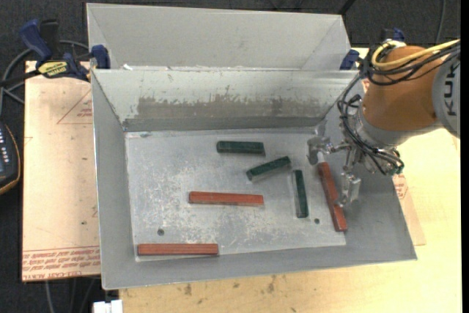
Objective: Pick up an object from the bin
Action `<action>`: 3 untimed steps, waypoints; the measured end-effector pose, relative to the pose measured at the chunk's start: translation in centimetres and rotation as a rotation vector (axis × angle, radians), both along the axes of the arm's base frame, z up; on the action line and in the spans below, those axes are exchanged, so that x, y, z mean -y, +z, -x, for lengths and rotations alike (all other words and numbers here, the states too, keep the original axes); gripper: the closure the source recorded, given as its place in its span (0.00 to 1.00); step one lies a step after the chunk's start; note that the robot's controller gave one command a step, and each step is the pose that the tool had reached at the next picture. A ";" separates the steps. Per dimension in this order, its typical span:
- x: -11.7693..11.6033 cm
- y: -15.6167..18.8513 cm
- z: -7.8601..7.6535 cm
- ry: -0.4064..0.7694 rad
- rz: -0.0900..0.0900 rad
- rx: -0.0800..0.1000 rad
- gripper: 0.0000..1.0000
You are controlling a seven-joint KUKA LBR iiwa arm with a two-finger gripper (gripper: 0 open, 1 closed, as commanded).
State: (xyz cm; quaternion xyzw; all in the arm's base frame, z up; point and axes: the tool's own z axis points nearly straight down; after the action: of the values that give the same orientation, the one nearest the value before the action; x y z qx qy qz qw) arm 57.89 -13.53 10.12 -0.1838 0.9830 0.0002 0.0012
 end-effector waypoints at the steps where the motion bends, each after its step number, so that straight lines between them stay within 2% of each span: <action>1: -12.5 -1.5 -4.9 -0.112 -0.006 0.003 0.00; 2: -12.2 -3.1 -4.8 -0.100 -0.001 0.003 0.00; 3: -12.2 -2.6 -5.0 -0.100 -0.003 0.007 1.00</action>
Offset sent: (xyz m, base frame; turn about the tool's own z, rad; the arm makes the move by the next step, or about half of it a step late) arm 0.0469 0.1171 -0.0150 0.1197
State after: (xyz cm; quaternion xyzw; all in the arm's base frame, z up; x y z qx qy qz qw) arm 62.92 -1.29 7.52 -0.1345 0.9909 0.0007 0.0052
